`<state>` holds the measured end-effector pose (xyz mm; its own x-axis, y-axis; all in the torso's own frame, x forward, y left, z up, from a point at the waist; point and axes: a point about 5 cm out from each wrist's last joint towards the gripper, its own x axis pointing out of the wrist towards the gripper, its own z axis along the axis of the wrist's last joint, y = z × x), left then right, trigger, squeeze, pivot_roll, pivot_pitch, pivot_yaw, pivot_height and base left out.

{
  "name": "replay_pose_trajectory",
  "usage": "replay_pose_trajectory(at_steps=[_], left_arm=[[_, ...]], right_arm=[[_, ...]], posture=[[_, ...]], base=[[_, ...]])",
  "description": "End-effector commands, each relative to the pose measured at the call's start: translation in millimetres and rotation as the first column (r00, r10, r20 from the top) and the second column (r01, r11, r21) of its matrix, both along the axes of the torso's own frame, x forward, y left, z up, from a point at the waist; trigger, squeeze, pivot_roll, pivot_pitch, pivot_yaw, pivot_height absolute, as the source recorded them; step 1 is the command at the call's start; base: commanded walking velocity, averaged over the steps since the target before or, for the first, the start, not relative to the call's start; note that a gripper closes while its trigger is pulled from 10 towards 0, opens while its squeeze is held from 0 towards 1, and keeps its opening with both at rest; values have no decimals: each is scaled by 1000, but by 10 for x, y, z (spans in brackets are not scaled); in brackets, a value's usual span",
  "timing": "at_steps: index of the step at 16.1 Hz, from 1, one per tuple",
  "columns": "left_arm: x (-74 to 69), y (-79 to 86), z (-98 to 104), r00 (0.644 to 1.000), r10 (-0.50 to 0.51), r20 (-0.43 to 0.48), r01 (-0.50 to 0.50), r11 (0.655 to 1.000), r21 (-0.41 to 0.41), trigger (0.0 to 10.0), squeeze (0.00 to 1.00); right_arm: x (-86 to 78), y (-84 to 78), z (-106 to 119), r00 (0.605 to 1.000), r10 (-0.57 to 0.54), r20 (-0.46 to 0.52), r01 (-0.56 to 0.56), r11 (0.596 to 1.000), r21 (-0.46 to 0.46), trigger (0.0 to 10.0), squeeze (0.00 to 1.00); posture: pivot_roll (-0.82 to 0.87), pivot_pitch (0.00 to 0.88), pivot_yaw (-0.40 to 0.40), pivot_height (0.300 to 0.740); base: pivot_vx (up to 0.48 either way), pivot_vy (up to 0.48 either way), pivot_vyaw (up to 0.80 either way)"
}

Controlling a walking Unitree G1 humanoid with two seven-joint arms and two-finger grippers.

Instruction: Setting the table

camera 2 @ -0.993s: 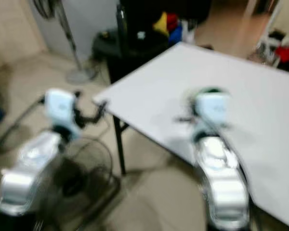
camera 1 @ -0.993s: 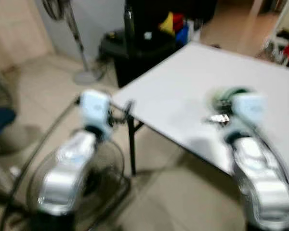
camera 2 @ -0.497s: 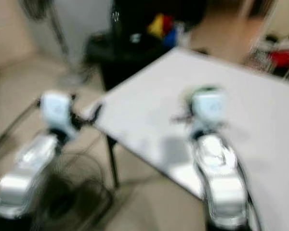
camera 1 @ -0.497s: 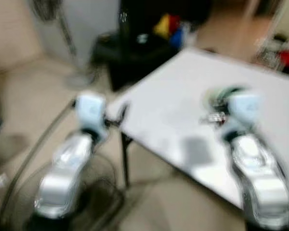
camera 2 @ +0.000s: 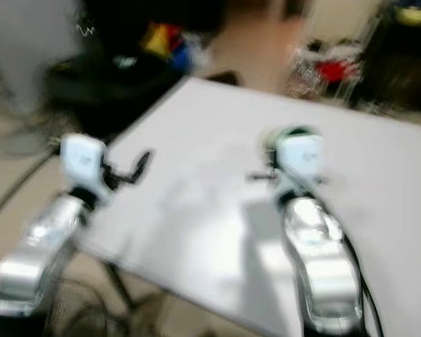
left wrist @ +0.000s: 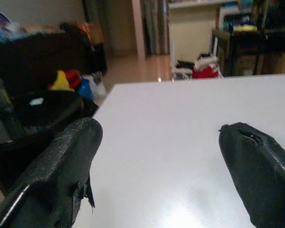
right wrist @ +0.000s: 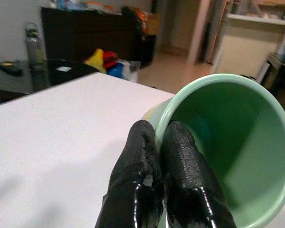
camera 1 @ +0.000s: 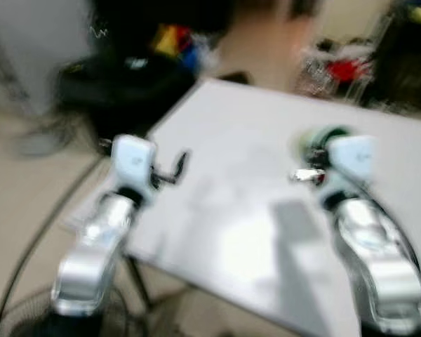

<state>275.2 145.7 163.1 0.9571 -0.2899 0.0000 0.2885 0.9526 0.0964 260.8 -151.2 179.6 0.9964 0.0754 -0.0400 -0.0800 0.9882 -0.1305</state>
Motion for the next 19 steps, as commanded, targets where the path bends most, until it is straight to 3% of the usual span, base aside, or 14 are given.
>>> replay_pose_trajectory(at_steps=[1, 3, 4, 6, 10, 11, 12, 13, 14, 15, 19], left_arm=[[4, -62, 53, 999, -31, 22, 31, 1000, -1, 10000, 0], [9, -29, 64, 999, -26, 24, 26, 999, 21, 10000, 0], [-1, 21, 57, 999, -52, 4, 52, 997, 54, 10000, 0], [2, 98, 95, 997, -79, 14, 77, 994, 82, 10000, 0], [43, 134, 207, 967, -255, -11, 254, 955, 152, 10000, 0], [45, 131, 213, 958, -286, -26, 286, 944, 164, 10000, 0], [43, 121, 230, 926, -371, -73, 378, 906, 191, 10000, 0], [40, 120, 233, 917, -389, -84, 398, 896, 195, 10000, 0], [28, 100, 251, 874, -470, -123, 486, 842, 234, 10000, 0], [22, 107, 268, 845, -511, -155, 534, 807, 253, 10000, 0], [-16, 150, 292, 791, -566, -232, 612, 739, 282, 10000, 0]], right_arm=[[10, -72, 58, 1000, -7, 20, 7, 1000, -13, 10000, 0], [58, -33, 76, 995, 98, -7, -98, 995, -5, 10000, 0], [132, 44, 133, 963, 266, -35, -267, 963, -38, 10000, 0], [232, 111, 200, 894, 440, -84, -447, 887, -112, 10000, 0], [543, 110, 248, 711, 655, -254, -703, 659, -268, 10000, 0], [613, 110, 246, 691, 667, -278, -723, 636, -270, 10000, 0], [768, 116, 209, 609, 701, -371, -793, 544, -274, 10000, 0], [791, 115, 195, 584, 709, -396, -812, 517, -271, 10000, 0], [833, 115, 111, 474, 720, -508, -881, 388, -271, 10000, 0], [876, 113, 76, 426, 708, -563, -905, 331, -269, 10000, 0], [1087, 138, 8, 457, 633, -625, -886, 268, -378, 10000, 0]], posture=[[9, 0, 37, 740], [8, 0, 39, 740], [5, 0, 46, 740], [4, 0, 48, 740], [4, 0, 55, 740], [5, 0, 57, 740], [13, 0, 51, 740], [13, 0, 51, 740], [33, 0, 33, 740], [32, 0, 37, 740], [39, 0, 40, 740]], base=[[345, 0, 0], [244, 0, 0], [0, 0, 0], [0, 0, 0], [0, 0, 0], [0, 0, 0], [0, 0, 0], [0, 0, 0], [0, 0, 0], [0, 0, 0], [0, 0, 0]])
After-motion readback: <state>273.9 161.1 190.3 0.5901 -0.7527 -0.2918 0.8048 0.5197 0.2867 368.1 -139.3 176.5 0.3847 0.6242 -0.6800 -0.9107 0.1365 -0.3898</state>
